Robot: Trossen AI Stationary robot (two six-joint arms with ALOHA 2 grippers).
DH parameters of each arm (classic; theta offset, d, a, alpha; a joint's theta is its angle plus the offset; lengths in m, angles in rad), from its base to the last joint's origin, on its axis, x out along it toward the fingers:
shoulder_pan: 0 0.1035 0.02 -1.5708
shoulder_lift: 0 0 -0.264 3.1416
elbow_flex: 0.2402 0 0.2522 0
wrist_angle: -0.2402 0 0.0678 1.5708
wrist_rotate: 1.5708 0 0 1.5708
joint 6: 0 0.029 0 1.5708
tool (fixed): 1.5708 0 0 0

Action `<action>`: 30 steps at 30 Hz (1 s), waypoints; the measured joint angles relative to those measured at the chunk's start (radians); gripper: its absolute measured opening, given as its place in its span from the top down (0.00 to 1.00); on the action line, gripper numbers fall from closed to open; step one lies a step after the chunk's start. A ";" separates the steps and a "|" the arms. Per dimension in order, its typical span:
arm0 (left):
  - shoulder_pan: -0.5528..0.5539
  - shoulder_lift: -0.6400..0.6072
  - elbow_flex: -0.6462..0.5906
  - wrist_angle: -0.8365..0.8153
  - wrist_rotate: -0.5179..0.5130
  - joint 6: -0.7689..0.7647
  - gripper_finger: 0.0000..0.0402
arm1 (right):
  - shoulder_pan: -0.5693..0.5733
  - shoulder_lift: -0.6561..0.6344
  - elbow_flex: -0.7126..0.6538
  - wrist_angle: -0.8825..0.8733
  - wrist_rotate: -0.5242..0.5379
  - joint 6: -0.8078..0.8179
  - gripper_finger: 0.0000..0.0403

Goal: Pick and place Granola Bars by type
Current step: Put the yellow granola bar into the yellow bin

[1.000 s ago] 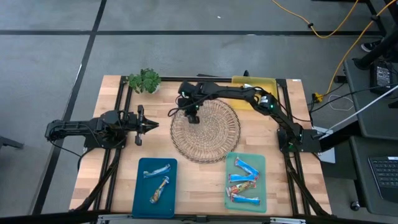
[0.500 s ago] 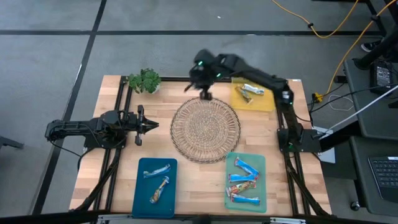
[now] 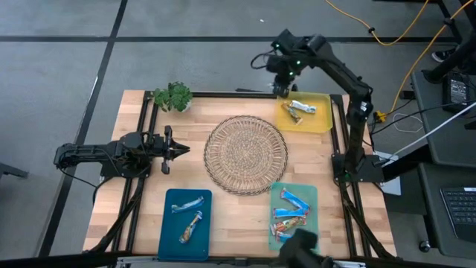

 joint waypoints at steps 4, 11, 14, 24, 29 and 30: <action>0.000 0.000 0.000 0.000 0.000 0.000 0.92 | -0.092 0.002 -0.062 -0.048 0.000 0.032 0.96; 0.000 0.000 0.000 0.000 0.000 0.000 0.92 | -0.224 0.002 -0.295 0.040 -0.001 0.166 0.98; 0.000 0.000 0.000 0.001 0.000 0.000 0.92 | -0.253 0.002 -0.421 0.108 0.000 0.187 0.97; 0.000 0.000 0.000 0.001 0.000 0.000 0.92 | -0.268 0.002 -0.727 0.261 -0.003 0.221 0.98; 0.000 0.000 0.000 0.001 0.000 0.000 0.92 | -0.268 -0.007 -0.794 0.264 -0.003 0.260 0.94; 0.000 0.000 0.000 0.001 0.000 0.000 0.92 | -0.268 -0.020 -0.803 0.269 -0.003 0.264 0.93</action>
